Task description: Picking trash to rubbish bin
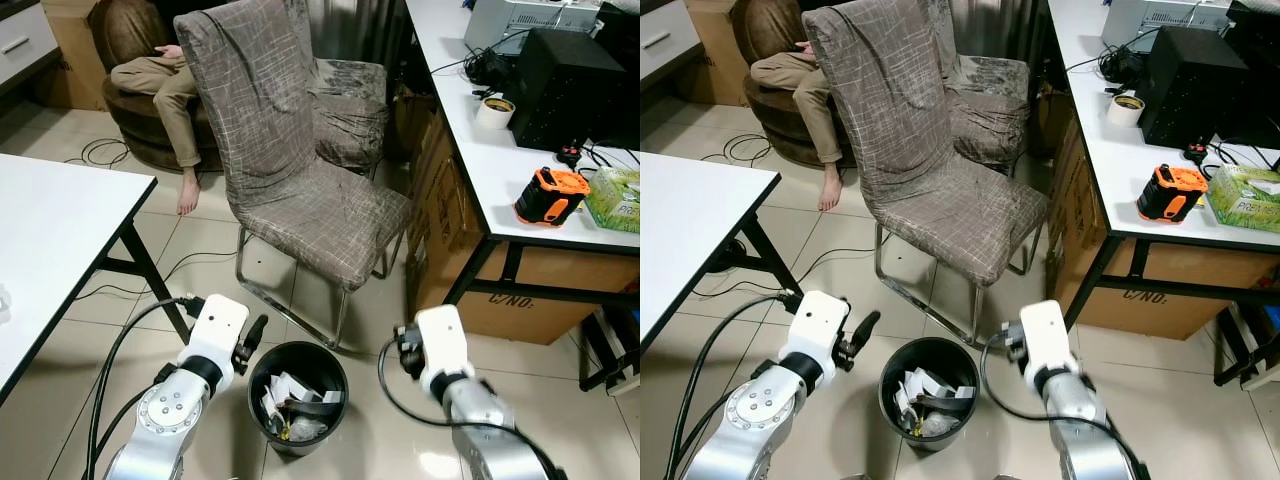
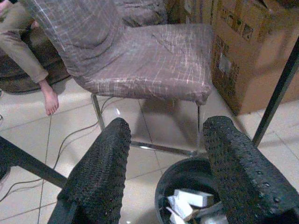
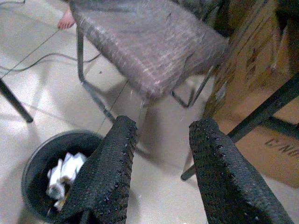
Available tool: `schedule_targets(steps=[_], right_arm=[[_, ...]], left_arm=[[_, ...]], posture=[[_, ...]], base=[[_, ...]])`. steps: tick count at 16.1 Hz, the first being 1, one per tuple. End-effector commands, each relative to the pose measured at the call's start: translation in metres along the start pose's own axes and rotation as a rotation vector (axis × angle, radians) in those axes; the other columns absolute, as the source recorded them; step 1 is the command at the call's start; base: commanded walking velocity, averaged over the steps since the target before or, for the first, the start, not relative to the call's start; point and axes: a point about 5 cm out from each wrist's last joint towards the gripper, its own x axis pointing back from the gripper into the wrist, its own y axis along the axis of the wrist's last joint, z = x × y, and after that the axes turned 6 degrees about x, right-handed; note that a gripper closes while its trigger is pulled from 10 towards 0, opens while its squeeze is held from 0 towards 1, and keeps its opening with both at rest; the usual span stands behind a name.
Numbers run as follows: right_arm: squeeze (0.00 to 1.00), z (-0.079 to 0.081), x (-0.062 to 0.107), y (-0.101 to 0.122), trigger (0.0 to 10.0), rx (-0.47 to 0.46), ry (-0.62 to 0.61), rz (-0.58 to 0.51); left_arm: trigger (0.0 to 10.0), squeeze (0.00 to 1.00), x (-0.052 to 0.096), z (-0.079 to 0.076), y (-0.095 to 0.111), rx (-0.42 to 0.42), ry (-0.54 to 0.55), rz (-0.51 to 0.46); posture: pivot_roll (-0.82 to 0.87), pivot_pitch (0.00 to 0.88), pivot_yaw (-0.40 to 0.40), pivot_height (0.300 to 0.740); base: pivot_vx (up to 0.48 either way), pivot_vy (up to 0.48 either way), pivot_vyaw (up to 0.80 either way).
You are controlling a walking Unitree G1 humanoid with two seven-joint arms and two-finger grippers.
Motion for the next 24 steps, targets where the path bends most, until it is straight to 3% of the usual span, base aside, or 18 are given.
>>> schedule_targets(steps=[1,3,7,16,20,22,24], right_arm=[[0.0,-0.01,0.0,0.01,10.0,0.003,-0.051,-0.046],[0.0,-0.014,0.0,0.028,10.0,0.0,-0.051,-0.145],[0.0,-0.008,0.002,0.017,10.0,-0.005,-0.042,-0.117],[0.0,-0.009,0.003,0.024,10.0,-0.022,-0.041,-0.148],[0.0,-0.017,0.004,0.066,10.0,-0.036,-0.063,-0.309],[0.0,-0.017,0.004,0.083,10.0,0.02,-0.101,-0.373],[0.0,-0.015,0.002,0.081,10.0,0.009,-0.051,-0.347]], left_arm=[[10.0,0.0,-0.001,0.002,0.009,0.001,-0.002,-0.04],[10.0,0.0,-0.001,0.003,0.016,0.006,0.002,-0.079],[10.0,0.0,-0.001,0.001,0.023,0.036,-0.018,-0.106],[10.0,0.0,0.001,0.001,0.029,0.0,-0.039,-0.113],[10.0,0.0,0.003,0.007,0.052,-0.035,-0.025,-0.179],[10.0,0.0,0.005,0.016,0.067,-0.004,0.041,-0.25],[10.0,0.0,0.005,0.021,0.07,0.025,0.089,-0.261]], posture=[[0.0,0.048,-0.042,0.74],[0.0,0.05,-0.048,0.74],[0.0,0.046,-0.045,0.74],[0.0,0.032,-0.045,0.74],[0.01,0.041,-0.045,0.74],[0.01,0.048,-0.048,0.74],[0.02,0.05,-0.053,0.74]], base=[[0.0,0.0,0.0],[0.0,0.0,0.0],[0.0,0.0,0.0],[-0.252,0.0,0.0],[-0.283,0.0,0.0],[-0.133,0.0,0.0],[0.0,0.0,0.27]])
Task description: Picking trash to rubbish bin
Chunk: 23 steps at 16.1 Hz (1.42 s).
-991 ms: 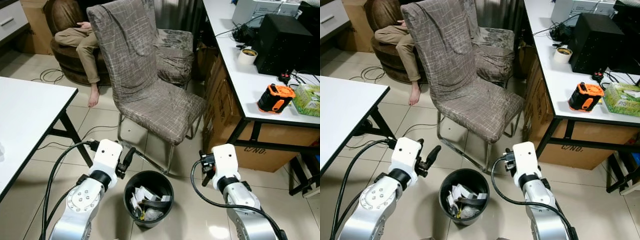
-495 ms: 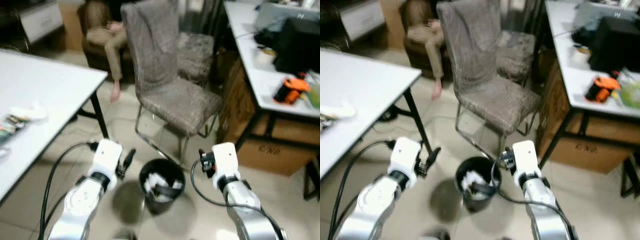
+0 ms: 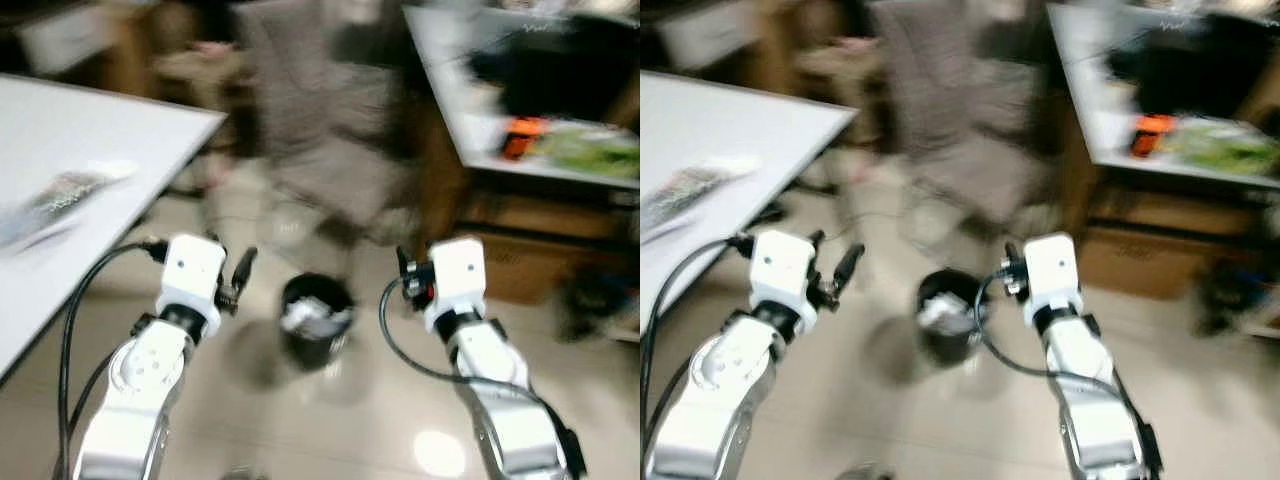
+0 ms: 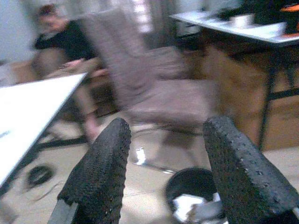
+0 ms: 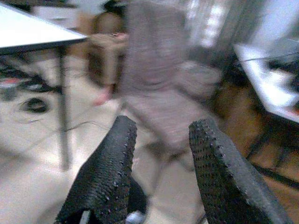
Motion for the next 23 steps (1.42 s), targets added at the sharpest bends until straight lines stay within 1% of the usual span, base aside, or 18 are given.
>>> schedule_targets(steps=[1,2,4,7,9,18,23], right_arm=[[0.0,-0.001,0.0,0.0,10.0,-0.011,0.02,0.015],[0.0,0.0,0.0,0.0,10.0,0.009,0.038,0.012],[0.0,0.003,0.0,0.0,10.0,0.002,0.048,0.014],[0.0,0.005,-0.002,0.002,10.0,0.003,0.061,0.008],[0.0,0.005,-0.005,0.006,10.0,0.004,0.066,-0.004],[0.0,0.009,-0.01,0.013,10.0,0.015,0.13,-0.034],[0.0,0.004,-0.014,0.021,10.0,0.011,0.109,-0.063]], left_arm=[[10.0,0.0,0.0,0.003,0.005,-0.009,0.028,-0.013],[10.0,0.0,-0.001,0.005,0.009,-0.025,0.05,-0.027],[10.0,0.0,-0.007,0.009,0.021,-0.049,0.081,-0.068],[10.0,0.0,-0.009,0.01,0.026,-0.072,0.077,-0.077],[10.0,0.0,-0.01,0.012,0.029,-0.074,0.079,-0.076],[10.0,0.0,-0.007,0.013,0.023,-0.051,0.093,-0.037],[10.0,0.0,-0.007,0.012,0.023,-0.049,0.077,-0.033]], posture=[[0.02,0.05,-0.053,0.74],[0.02,0.05,-0.054,0.74],[0.02,0.049,-0.053,0.74],[0.02,0.048,-0.049,0.74],[0.02,0.048,-0.047,0.74],[0.02,0.048,-0.061,0.74],[0.02,0.045,-0.053,0.74]], base=[[0.0,0.0,0.8],[0.0,0.0,0.8],[0.0,0.0,0.8],[0.0,0.0,0.8],[0.324,0.0,0.8],[0.356,0.0,0.8],[0.359,0.0,0.8]])
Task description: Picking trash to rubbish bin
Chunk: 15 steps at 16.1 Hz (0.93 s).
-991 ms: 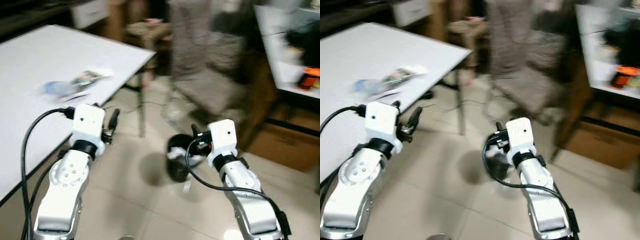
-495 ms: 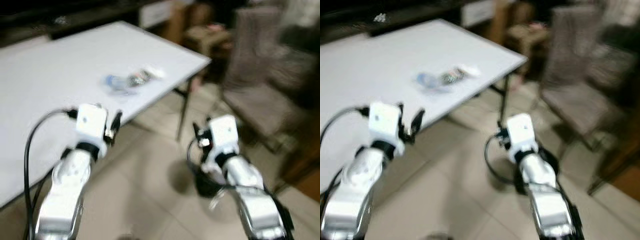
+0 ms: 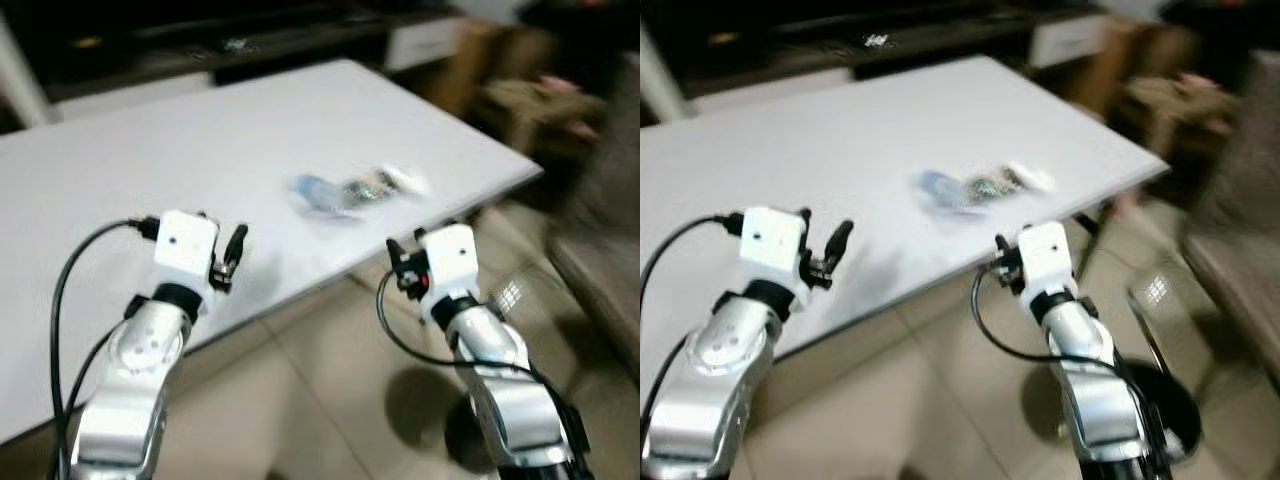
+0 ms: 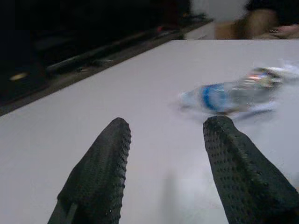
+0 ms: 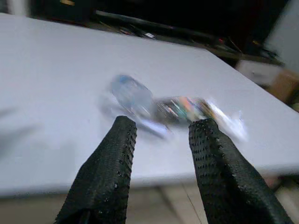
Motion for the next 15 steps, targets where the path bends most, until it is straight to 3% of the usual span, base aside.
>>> schedule_targets(steps=[1,5,9,13,14,15], right_arm=[[0.0,0.001,-0.003,0.01,10.0,-0.012,0.009,-0.037],[0.0,-0.006,-0.007,0.022,10.0,-0.03,0.001,-0.067],[0.0,-0.025,-0.015,0.036,10.0,0.003,-0.032,-0.053],[0.0,-0.049,-0.018,0.02,10.0,0.065,-0.005,0.155],[0.04,-0.054,-0.02,0.02,10.0,0.008,0.022,0.176],[1.0,-0.056,-0.022,0.023,10.0,-0.033,0.077,0.19]], left_arm=[[10.0,0.0,0.001,0.004,0.001,-0.009,0.004,0.006],[10.0,0.0,0.0,0.002,0.0,-0.007,-0.015,0.011],[10.0,0.0,-0.001,-0.002,0.0,-0.006,-0.049,0.012],[10.0,0.0,-0.003,-0.007,0.001,0.0,-0.076,0.01],[10.0,0.0,-0.004,-0.007,0.001,-0.002,-0.085,0.009],[10.0,0.0,-0.005,-0.007,0.002,-0.003,-0.091,0.008]], posture=[[0.02,0.047,-0.051,0.74],[0.02,0.046,-0.05,0.74],[0.02,0.042,-0.049,0.74],[0.01,0.037,-0.042,0.74],[0.01,0.036,-0.041,0.74],[0.01,0.035,-0.035,0.74]], base=[[0.356,0.0,0.0],[0.357,0.0,0.0],[0.357,0.0,0.0],[0.357,0.0,0.0],[0.356,0.0,0.0],[0.356,0.0,0.0]])
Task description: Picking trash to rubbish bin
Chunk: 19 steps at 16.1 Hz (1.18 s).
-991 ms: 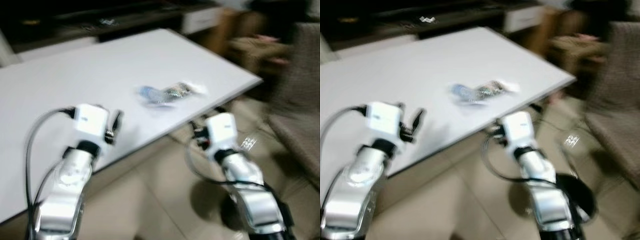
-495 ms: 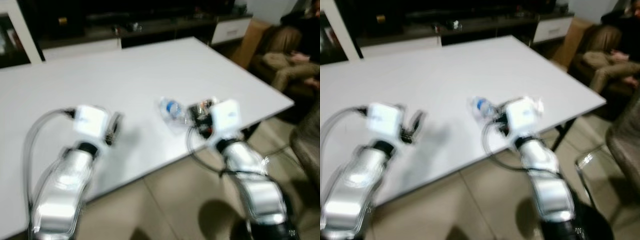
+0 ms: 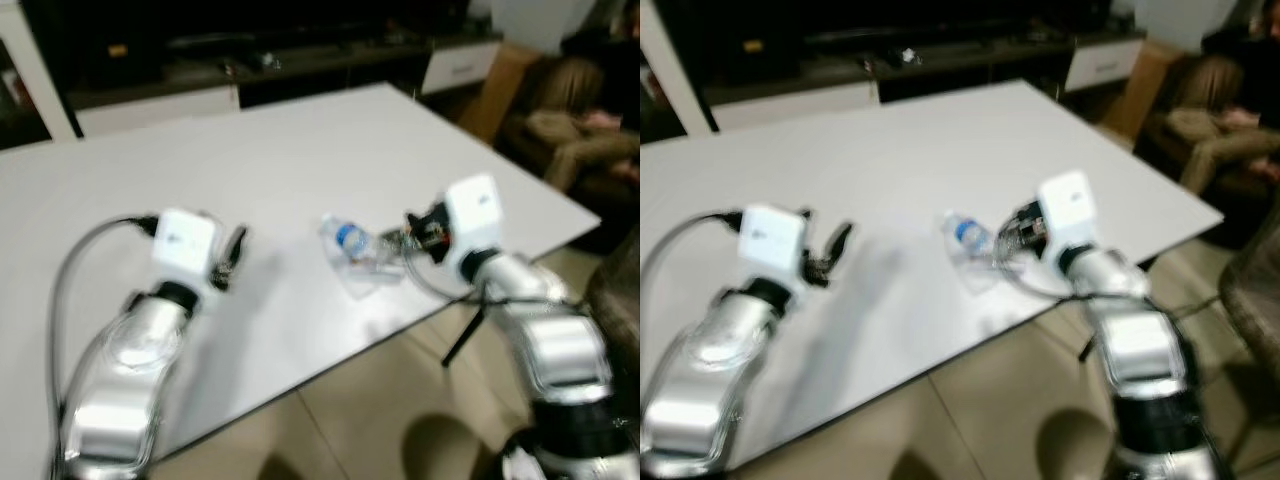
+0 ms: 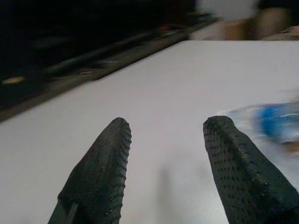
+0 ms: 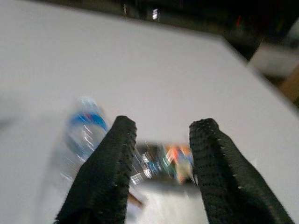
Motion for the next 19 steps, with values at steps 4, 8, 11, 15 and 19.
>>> schedule_targets(steps=[4,8,11,15,19], right_arm=[[1.0,0.005,-0.009,0.017,10.0,-0.027,0.371,0.125],[1.0,-0.008,-0.027,0.013,10.0,0.022,0.393,0.21],[1.0,-0.014,-0.037,0.018,10.0,0.02,0.384,0.244],[1.0,-0.019,-0.044,0.031,10.0,0.021,0.483,0.281],[1.0,-0.017,-0.048,0.027,10.0,0.084,0.511,0.359]], left_arm=[[10.0,0.0,-0.005,0.005,0.006,-0.03,-0.037,-0.002],[10.0,0.0,-0.003,0.001,0.005,-0.033,-0.081,0.015],[10.0,0.0,0.0,-0.003,0.002,-0.011,-0.141,0.056],[10.0,0.0,0.003,-0.006,0.002,-0.022,-0.186,0.055],[10.0,0.0,0.001,-0.006,0.003,-0.03,-0.197,0.06]], posture=[[0.01,0.051,-0.039,0.74],[0.01,0.068,-0.043,0.74],[0.01,0.077,-0.047,0.74],[0.0,0.092,-0.062,0.74],[-0.01,0.088,-0.083,0.74]], base=[[0.358,0.0,0.0],[0.347,0.0,0.0],[0.099,0.0,0.0],[0.0,0.0,0.0],[0.0,0.0,0.0]])
